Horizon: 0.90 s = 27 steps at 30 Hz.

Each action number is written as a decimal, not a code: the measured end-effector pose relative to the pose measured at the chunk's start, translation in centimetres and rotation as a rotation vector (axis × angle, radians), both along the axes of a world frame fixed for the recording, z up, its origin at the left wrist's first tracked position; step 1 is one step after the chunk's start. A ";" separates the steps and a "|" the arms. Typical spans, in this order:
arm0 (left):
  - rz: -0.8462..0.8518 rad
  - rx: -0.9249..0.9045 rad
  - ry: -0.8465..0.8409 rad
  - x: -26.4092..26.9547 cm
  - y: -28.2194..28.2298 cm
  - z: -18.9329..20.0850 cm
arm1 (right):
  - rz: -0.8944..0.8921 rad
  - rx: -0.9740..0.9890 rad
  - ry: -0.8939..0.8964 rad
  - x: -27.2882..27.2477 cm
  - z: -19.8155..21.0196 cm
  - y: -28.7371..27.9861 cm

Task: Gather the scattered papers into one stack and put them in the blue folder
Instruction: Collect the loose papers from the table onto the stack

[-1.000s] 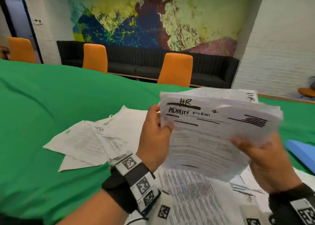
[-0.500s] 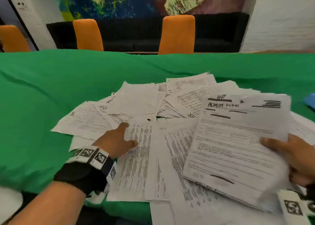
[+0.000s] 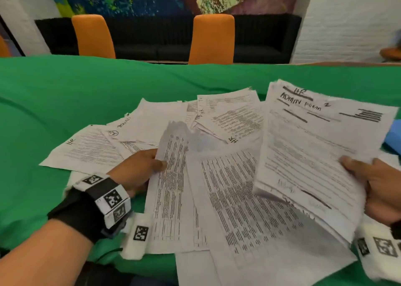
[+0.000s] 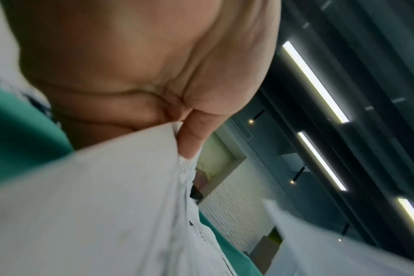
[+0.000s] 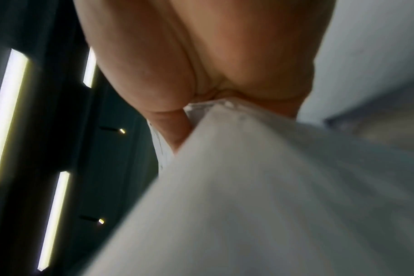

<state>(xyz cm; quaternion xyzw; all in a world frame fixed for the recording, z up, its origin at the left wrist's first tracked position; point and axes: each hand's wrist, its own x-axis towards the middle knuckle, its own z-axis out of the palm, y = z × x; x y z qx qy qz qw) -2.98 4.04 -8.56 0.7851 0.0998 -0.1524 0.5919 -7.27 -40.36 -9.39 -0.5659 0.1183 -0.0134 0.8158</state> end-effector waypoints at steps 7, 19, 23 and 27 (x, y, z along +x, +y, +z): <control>0.011 -0.209 -0.021 0.4 -4.8 -1.5 | 0.202 -0.015 0.202 -1.2 -3.1 3.3; 0.065 0.048 -0.094 2.4 -4.5 -1.4 | 0.171 0.001 0.147 -2.1 -2.5 5.7; 0.067 -0.134 -0.188 1.5 -2.8 2.7 | 0.058 -0.021 0.027 -1.2 0.4 3.3; 0.035 -0.343 -0.312 2.1 -2.0 6.9 | -0.006 0.029 -0.088 0.5 3.9 1.9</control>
